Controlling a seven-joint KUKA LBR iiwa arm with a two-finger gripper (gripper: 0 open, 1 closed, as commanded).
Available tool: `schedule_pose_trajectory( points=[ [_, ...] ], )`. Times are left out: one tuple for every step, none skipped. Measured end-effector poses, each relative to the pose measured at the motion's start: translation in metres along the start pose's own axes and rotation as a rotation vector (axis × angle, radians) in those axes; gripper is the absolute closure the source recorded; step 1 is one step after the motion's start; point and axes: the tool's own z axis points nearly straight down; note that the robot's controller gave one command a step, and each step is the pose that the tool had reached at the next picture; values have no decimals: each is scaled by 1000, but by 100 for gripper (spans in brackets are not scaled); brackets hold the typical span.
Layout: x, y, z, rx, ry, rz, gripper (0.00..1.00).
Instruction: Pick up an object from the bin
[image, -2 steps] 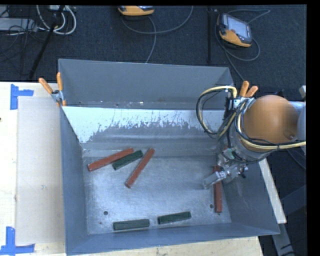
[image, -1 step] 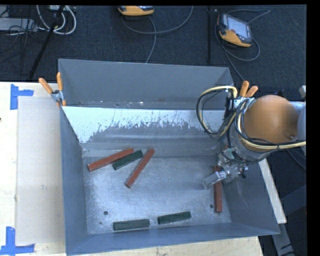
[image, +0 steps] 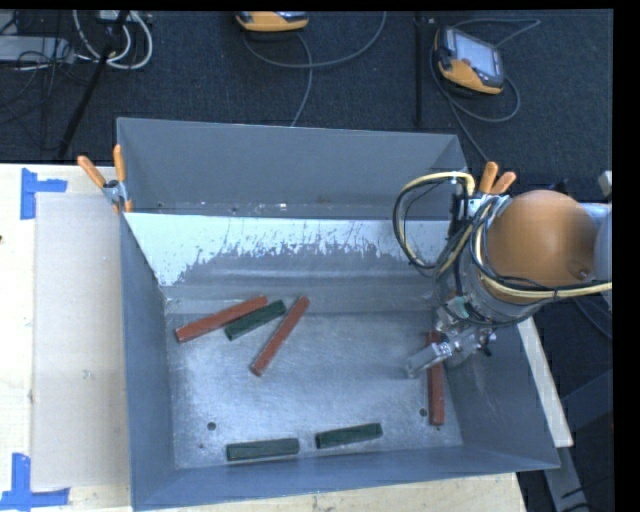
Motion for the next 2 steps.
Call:
schedule_pose_trajectory(
  points=[
    [-10, 22, 3, 17, 13, -25, 0],
    [-11, 23, 4, 11, 9, -19, 100]
  ],
)
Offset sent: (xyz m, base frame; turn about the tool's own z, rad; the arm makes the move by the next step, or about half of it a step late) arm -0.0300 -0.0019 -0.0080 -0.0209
